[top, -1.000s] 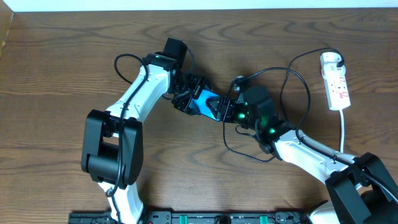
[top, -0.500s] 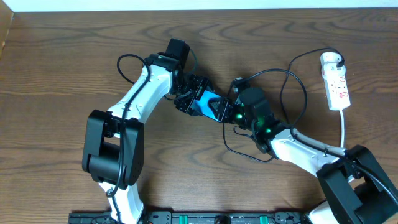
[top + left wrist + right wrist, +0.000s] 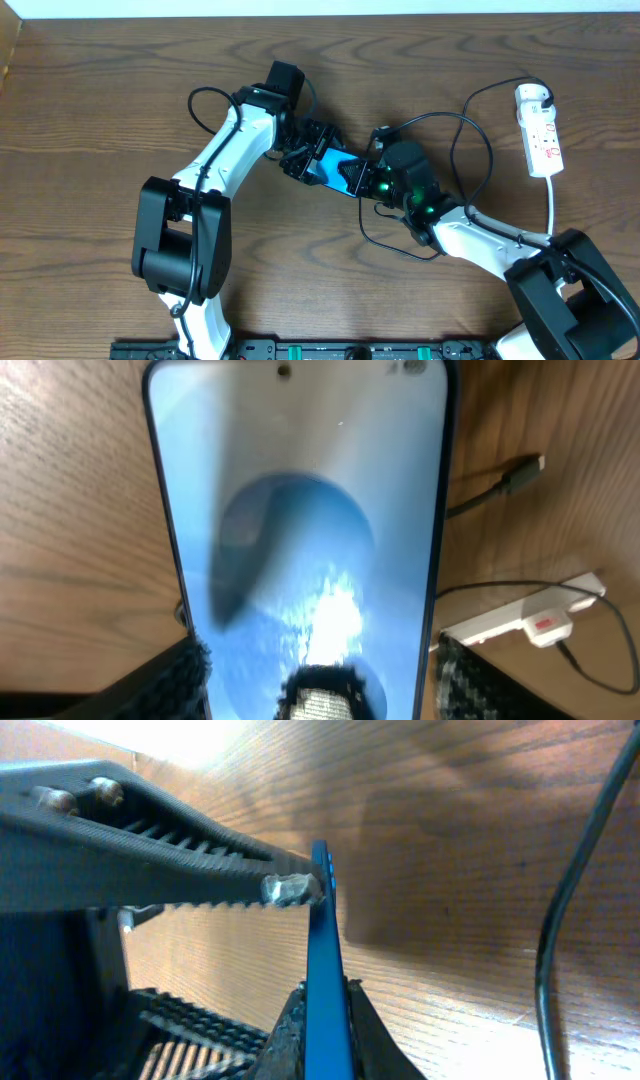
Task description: Plug charger to phone and switch on socket
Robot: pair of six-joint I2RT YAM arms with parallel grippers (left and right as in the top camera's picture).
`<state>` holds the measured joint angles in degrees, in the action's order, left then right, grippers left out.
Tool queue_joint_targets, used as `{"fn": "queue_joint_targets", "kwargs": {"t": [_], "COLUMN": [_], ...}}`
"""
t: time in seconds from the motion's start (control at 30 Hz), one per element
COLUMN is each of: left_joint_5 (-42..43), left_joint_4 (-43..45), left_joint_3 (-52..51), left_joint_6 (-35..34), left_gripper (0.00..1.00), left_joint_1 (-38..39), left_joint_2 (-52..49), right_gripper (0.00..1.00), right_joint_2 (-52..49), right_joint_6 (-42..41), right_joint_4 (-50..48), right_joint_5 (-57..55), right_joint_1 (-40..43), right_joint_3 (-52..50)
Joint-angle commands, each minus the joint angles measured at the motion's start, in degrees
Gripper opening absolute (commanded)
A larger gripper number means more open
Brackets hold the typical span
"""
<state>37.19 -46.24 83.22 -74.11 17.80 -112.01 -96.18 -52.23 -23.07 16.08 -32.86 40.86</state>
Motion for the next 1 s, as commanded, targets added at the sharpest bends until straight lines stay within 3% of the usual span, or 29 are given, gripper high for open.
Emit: {"fn": "queue_joint_targets", "kwargs": {"t": [0.0, 0.2, 0.23, 0.27, 0.53, 0.7, 0.97], "left_joint_5": [0.98, 0.98, 1.01, 1.01, 9.01, 16.76, 20.79], "left_joint_4": [-0.33, -0.33, -0.33, -0.33, 5.77, 13.09, 23.56], "left_joint_3": [1.03, 1.03, 1.03, 1.03, 1.03, 1.03, 1.03], "left_joint_6": [-0.57, -0.57, -0.55, -0.46, 11.04, 15.89, 15.74], "left_gripper": [0.7, 0.7, 0.78, 0.79, 0.83, 0.83, 0.82], "left_joint_1": [0.17, 0.15, 0.09, -0.09, -3.28, -5.09, -6.27], "left_joint_2": [1.55, 1.55, 1.55, 1.55, 1.55, 1.55, 1.55], "right_gripper": [0.01, 0.01, 0.01, 0.01, 0.01, 0.01, 0.02], "right_joint_2": [0.07, 0.07, 0.07, 0.07, 0.09, 0.09, 0.07], "right_joint_6": [-0.31, -1.18, -1.31, -1.81, -6.86, -17.44, -35.76], "right_joint_4": [-0.66, -2.49, -2.71, -2.91, -7.96, -14.21, -24.87], "right_joint_5": [0.17, 1.68, 1.99, 2.4, 7.13, 6.27, -1.84], "right_joint_1": [-0.35, 0.83, 1.22, 1.86, 8.15, 10.23, 10.47], "right_joint_3": [0.83, 0.83, 0.83, 0.83, 0.83, 0.83, 0.83]}}
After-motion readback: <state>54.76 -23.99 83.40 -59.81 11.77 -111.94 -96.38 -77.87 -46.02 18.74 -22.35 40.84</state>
